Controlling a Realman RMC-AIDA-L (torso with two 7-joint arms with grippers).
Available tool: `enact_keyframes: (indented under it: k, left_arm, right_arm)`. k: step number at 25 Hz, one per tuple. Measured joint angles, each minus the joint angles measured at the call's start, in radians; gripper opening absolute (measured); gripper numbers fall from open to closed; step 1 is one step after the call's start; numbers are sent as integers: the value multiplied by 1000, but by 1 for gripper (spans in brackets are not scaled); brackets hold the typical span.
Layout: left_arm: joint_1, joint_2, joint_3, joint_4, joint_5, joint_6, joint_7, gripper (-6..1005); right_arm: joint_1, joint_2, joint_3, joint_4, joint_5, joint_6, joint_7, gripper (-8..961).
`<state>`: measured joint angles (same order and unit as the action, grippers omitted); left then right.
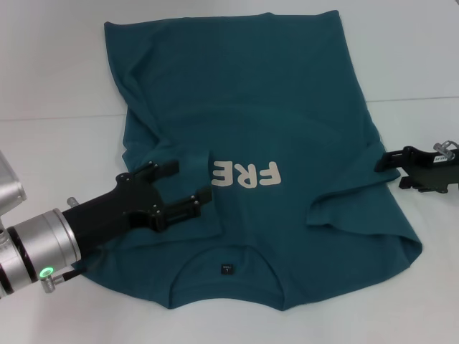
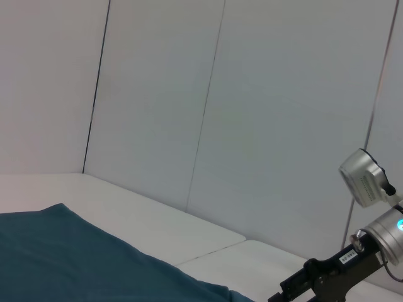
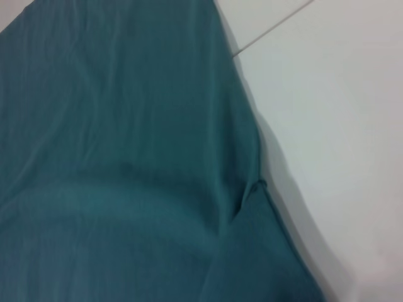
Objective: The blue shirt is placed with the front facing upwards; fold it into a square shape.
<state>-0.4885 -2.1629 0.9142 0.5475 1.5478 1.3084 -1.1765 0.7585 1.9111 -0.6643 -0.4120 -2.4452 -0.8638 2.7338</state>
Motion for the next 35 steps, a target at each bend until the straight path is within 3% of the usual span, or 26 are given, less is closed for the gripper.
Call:
enact_keyframes:
  k: [8,19,25,35]
  left_arm:
    - [1,0,0,-2,0,1,2,876]
    - [1,0,0,-6,0,2,11,875]
    - [-2,0,0,-5,0,2,11,875]
    - [-6,0,0,-3,0,1,11,876]
  right_arm:
    - [-7,14,5,0,37,36,-9,587]
    - [-9,30,5,-15,123,50,-81,163]
    - [-2,33,1,-36,160,41,-84,29]
    - [32,49,-2,-37,172,52,-76,41]
